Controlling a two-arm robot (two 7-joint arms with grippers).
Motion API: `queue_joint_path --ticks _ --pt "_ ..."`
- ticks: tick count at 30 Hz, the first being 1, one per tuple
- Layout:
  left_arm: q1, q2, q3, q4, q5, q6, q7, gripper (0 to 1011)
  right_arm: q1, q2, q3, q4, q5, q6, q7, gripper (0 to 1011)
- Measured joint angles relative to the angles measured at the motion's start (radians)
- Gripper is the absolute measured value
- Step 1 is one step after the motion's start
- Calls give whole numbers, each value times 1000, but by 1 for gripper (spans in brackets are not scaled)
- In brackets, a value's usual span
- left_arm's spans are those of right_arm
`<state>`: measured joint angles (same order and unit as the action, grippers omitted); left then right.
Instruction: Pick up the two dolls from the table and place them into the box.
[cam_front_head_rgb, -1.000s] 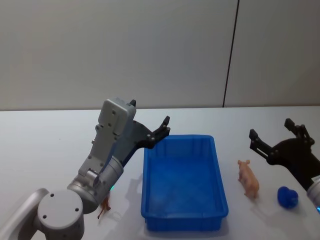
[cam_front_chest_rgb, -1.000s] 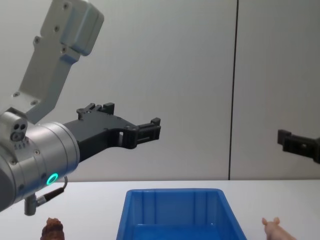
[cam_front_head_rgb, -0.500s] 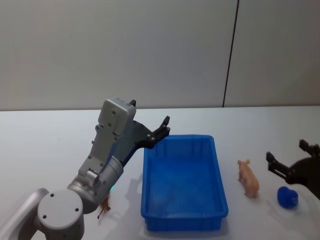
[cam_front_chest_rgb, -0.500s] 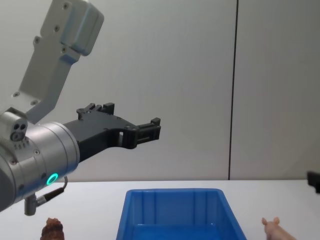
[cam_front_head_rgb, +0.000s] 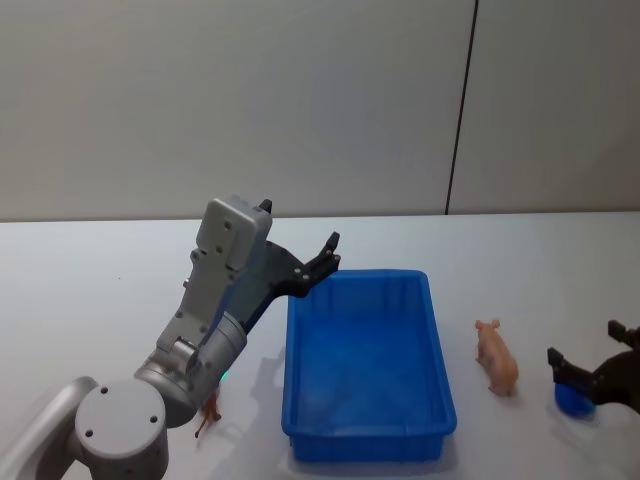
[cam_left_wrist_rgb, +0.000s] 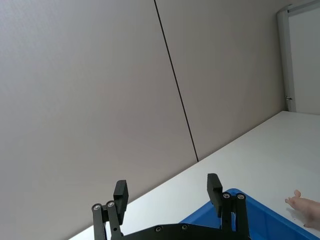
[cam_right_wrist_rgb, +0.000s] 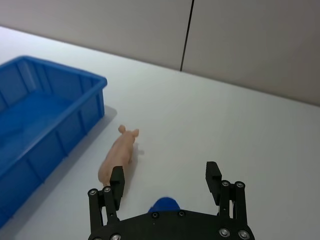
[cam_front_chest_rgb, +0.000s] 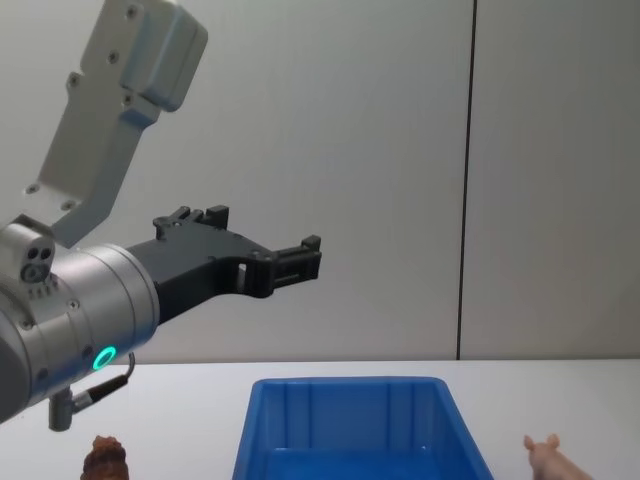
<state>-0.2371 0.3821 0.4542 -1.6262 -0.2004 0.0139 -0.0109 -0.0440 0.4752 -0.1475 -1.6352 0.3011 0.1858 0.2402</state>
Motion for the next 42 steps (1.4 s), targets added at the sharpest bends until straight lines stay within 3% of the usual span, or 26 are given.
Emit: queue_joint_path --ticks 23,30,39,42 --pt "0 0 0 0 0 0 0 1001 46 -1 -12 113 -25 134 80 986" --pt "0 0 0 0 0 0 0 1001 54 -5 -16 133 -26 159 88 834" --pt "0 0 0 0 0 0 0 1001 61 -10 -17 145 -21 165 87 551" --pt "0 0 0 0 0 0 0 1001 62 -11 -17 146 -17 163 83 517"
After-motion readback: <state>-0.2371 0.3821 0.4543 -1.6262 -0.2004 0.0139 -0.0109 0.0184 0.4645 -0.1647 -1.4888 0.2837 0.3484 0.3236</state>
